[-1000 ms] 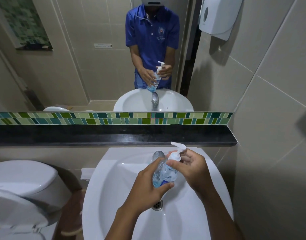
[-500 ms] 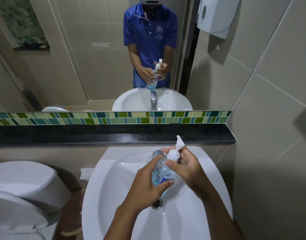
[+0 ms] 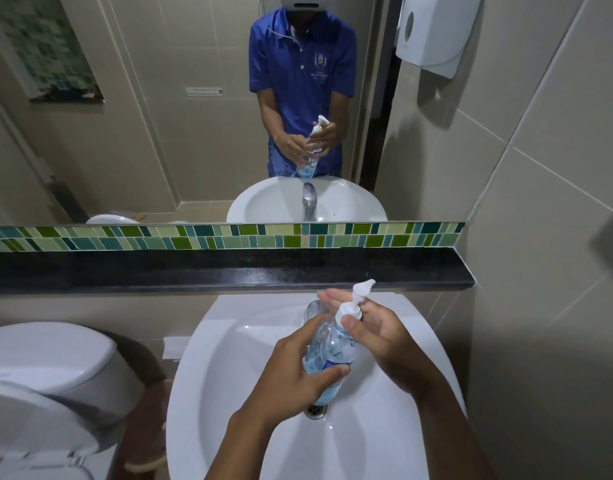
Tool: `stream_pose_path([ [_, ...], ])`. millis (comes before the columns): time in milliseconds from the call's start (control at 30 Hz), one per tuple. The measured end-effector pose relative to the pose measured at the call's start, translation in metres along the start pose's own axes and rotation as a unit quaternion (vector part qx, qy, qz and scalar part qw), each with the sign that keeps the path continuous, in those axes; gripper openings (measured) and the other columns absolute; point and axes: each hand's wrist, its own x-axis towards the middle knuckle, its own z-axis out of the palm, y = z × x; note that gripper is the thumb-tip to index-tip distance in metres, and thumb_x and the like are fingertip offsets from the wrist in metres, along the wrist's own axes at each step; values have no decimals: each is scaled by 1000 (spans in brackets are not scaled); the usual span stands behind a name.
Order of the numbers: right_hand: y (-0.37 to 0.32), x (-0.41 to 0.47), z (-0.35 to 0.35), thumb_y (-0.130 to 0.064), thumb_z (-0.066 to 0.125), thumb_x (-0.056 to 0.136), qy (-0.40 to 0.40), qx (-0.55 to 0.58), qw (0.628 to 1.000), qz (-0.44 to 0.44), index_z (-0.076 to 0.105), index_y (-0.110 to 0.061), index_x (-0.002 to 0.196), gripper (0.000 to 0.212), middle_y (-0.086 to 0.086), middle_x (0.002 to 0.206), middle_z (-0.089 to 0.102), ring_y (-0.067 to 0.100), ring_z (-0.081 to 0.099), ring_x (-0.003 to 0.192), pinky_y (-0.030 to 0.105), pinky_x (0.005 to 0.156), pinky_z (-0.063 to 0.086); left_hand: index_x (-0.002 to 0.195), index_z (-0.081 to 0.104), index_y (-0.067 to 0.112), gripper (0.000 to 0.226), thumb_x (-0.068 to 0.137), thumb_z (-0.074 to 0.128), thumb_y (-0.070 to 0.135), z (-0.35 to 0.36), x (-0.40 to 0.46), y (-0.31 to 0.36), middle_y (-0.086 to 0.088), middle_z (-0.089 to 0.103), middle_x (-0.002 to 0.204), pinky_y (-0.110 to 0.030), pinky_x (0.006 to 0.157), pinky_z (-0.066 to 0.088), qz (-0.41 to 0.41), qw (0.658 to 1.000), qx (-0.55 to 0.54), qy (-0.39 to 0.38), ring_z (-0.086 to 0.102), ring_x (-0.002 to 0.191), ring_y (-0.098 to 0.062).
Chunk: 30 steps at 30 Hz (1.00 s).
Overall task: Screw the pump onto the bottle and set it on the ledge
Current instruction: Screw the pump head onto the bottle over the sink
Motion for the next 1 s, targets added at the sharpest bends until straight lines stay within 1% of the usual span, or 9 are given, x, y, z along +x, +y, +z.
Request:
stream_pose_path([
  [167, -2, -3, 1, -25, 52, 97, -28, -26, 999, -7, 60, -28, 128, 32, -20, 133, 62, 9, 57, 127, 26, 97, 53, 138, 52, 52, 66, 80, 82, 37, -4, -1, -2, 23, 72, 122, -21, 99, 53, 0, 1000, 2, -18, 67, 116, -5],
  [267, -1, -2, 19, -18, 59, 96, 91, -58, 993, -49, 62, -20, 126, 30, -24, 117, 71, 2, 64, 114, 27, 92, 56, 145, 48, 44, 72, 81, 81, 42, 2, 0, 1, 27, 66, 131, -13, 95, 54, 10, 999, 18, 37, 65, 118, -4],
  [367, -2, 4, 44, -25, 70, 87, 253, -122, 957, -75, 65, -28, 111, 24, -24, 100, 70, -4, 70, 93, 24, 78, 62, 140, 51, 35, 65, 82, 80, 41, 14, 5, 1, 13, 68, 131, -23, 94, 60, 22, 993, 23, 111, 69, 111, -8],
  [467, -10, 10, 31, -23, 68, 89, 156, -69, 984, -49, 66, -26, 114, 26, -20, 107, 73, 10, 70, 105, 24, 81, 60, 145, 49, 35, 73, 80, 80, 46, 10, 3, 3, 16, 65, 137, -10, 95, 53, 8, 995, 15, 97, 67, 114, -6],
  [567, -15, 5, 12, -16, 52, 98, 41, -6, 999, -30, 60, -15, 130, 33, -16, 117, 72, 10, 67, 112, 23, 83, 57, 143, 51, 41, 74, 76, 81, 48, -4, 5, 4, 20, 68, 133, -20, 101, 54, 8, 998, 10, 55, 65, 120, -8],
  [733, -14, 4, 3, -21, 50, 98, -7, -15, 1000, -8, 49, -16, 141, 43, -9, 138, 62, 11, 57, 127, 29, 99, 51, 143, 49, 49, 73, 79, 82, 44, -16, 7, 3, 21, 68, 134, -34, 108, 53, -30, 999, 13, -21, 63, 125, -10],
  [867, -16, 4, 15, -14, 64, 93, 92, -66, 993, -31, 64, -11, 121, 28, -1, 117, 74, 15, 70, 108, 38, 92, 59, 138, 50, 54, 68, 81, 83, 37, -14, 7, 5, 30, 69, 124, -15, 97, 53, -26, 1000, 17, -5, 65, 118, -2],
  [933, -14, 6, 27, -19, 80, 79, 208, -135, 968, -45, 67, -19, 102, 26, -3, 102, 77, 13, 74, 94, 33, 81, 62, 128, 51, 60, 63, 82, 83, 31, -15, 7, 5, 41, 67, 114, -5, 87, 49, -14, 999, 23, 17, 64, 112, 8],
  [1000, -16, 8, 28, -19, 83, 75, 215, -115, 969, -27, 63, -19, 99, 31, -4, 102, 76, 15, 74, 94, 29, 80, 61, 127, 52, 60, 63, 81, 84, 31, -19, 8, 4, 40, 67, 114, -4, 86, 48, -19, 999, 24, 12, 63, 111, 9],
])
